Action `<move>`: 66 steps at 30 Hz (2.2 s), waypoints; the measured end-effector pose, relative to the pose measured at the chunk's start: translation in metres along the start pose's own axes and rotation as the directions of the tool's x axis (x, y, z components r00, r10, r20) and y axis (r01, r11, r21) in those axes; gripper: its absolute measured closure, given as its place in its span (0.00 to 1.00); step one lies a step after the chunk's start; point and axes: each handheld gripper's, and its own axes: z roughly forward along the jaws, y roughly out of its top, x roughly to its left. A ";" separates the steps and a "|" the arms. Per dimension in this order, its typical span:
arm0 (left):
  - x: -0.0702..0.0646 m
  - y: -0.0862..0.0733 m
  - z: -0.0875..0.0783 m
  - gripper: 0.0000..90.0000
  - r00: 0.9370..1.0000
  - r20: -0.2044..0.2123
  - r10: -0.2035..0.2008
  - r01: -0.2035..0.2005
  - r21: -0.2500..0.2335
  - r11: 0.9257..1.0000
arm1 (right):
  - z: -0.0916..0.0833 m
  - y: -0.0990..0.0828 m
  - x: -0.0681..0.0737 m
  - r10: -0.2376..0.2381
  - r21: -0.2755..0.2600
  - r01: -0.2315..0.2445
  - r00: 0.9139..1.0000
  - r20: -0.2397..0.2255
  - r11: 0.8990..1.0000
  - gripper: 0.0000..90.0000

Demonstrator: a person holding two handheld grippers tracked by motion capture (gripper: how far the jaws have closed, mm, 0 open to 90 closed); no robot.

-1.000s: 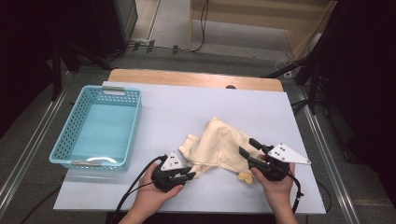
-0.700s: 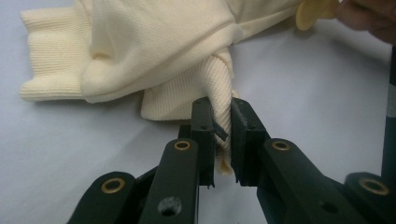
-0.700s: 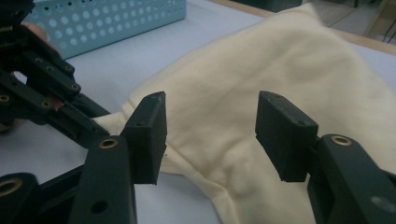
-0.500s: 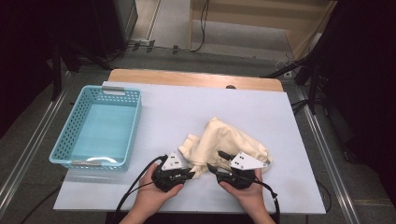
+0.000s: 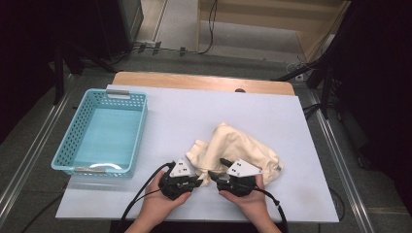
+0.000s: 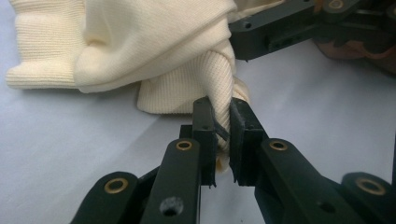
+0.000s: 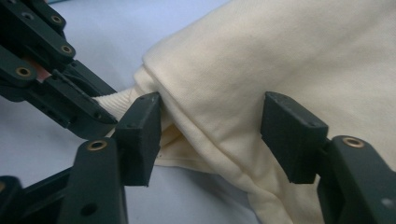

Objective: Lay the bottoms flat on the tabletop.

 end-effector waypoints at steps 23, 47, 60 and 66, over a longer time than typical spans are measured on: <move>0.001 0.000 0.000 0.92 1.000 0.007 -0.006 0.006 -0.003 1.000 | -0.009 0.004 -0.002 -0.032 -0.039 0.031 0.999 -0.016 0.999 0.94; 0.000 0.001 -0.004 0.92 1.000 -0.001 0.013 -0.013 -0.009 1.000 | -0.046 0.055 -0.076 0.073 -0.165 -0.052 0.990 0.119 0.985 0.94; -0.005 0.003 -0.009 0.92 0.999 0.004 0.036 -0.036 -0.010 0.999 | -0.037 0.076 -0.133 0.163 -0.139 -0.139 0.969 0.185 0.980 0.95; -0.014 0.004 -0.008 0.92 0.997 0.029 0.066 -0.066 -0.002 0.998 | -0.022 0.079 -0.142 0.181 -0.106 -0.163 0.964 0.194 0.981 0.95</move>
